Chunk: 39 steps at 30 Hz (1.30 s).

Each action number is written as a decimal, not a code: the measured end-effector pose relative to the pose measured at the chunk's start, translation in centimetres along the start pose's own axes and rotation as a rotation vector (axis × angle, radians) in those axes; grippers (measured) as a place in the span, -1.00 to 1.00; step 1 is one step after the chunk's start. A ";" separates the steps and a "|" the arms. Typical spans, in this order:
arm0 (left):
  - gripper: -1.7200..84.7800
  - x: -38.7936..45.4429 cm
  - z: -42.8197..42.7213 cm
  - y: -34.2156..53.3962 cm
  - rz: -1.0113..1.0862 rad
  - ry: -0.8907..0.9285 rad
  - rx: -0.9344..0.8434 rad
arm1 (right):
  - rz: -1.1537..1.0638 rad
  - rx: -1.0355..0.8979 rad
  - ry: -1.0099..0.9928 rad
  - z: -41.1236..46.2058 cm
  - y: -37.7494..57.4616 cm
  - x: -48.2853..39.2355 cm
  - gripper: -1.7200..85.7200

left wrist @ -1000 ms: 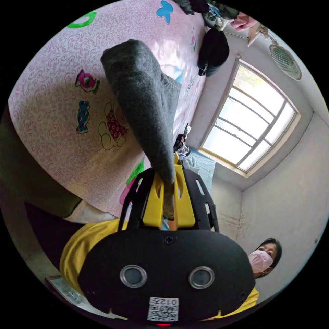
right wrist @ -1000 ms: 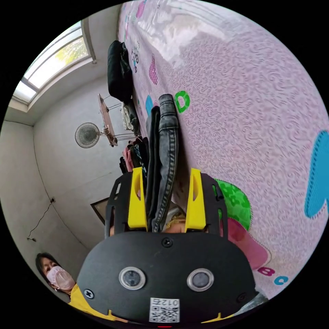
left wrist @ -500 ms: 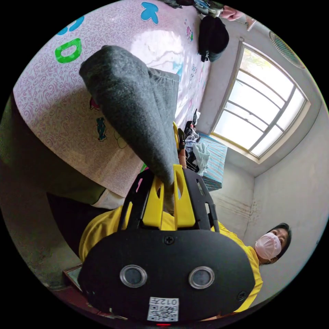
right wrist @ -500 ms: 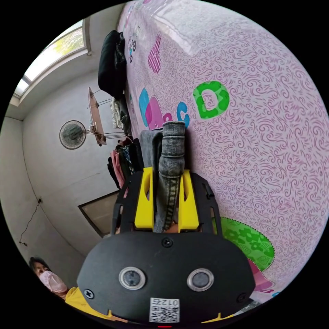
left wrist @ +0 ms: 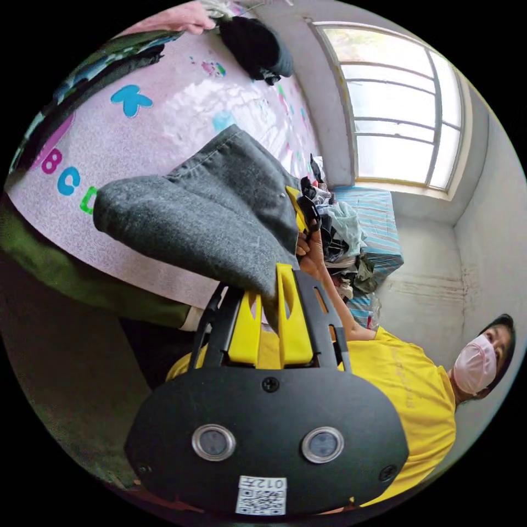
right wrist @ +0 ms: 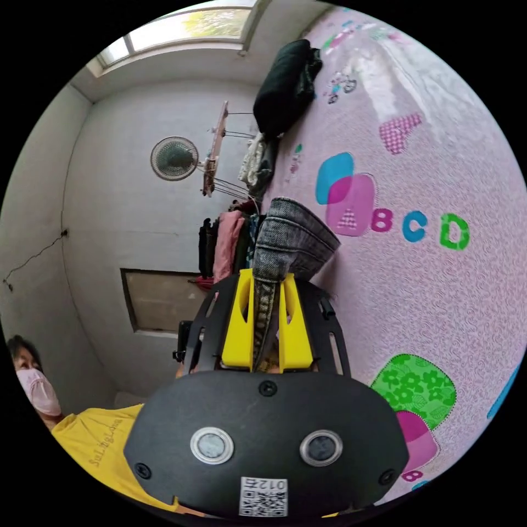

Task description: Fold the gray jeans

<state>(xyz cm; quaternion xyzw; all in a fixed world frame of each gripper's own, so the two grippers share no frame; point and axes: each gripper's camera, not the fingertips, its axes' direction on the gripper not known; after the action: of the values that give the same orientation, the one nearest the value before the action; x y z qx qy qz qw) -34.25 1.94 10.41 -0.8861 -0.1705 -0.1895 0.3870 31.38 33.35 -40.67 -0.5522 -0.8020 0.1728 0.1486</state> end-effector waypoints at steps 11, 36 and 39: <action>-0.78 11.0 -21.5 6.0 0.293 -0.062 0.194 | -0.290 0.061 -0.218 15.4 -4.3 -12.2 -0.81; -0.88 -2.1 -49.1 11.0 -0.115 0.382 0.514 | -0.094 -0.227 -0.055 59.7 -16.8 -5.6 -0.80; -0.91 -0.4 -51.2 14.1 -0.139 0.341 0.618 | -0.083 -0.246 -0.058 60.5 -16.8 -4.8 -0.79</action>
<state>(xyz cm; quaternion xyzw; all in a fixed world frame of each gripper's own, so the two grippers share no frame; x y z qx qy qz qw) -38.72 -45.63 33.65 -0.6692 -0.2129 -0.3000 0.6457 -6.96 16.48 -87.66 -0.5273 -0.8433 0.0827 0.0632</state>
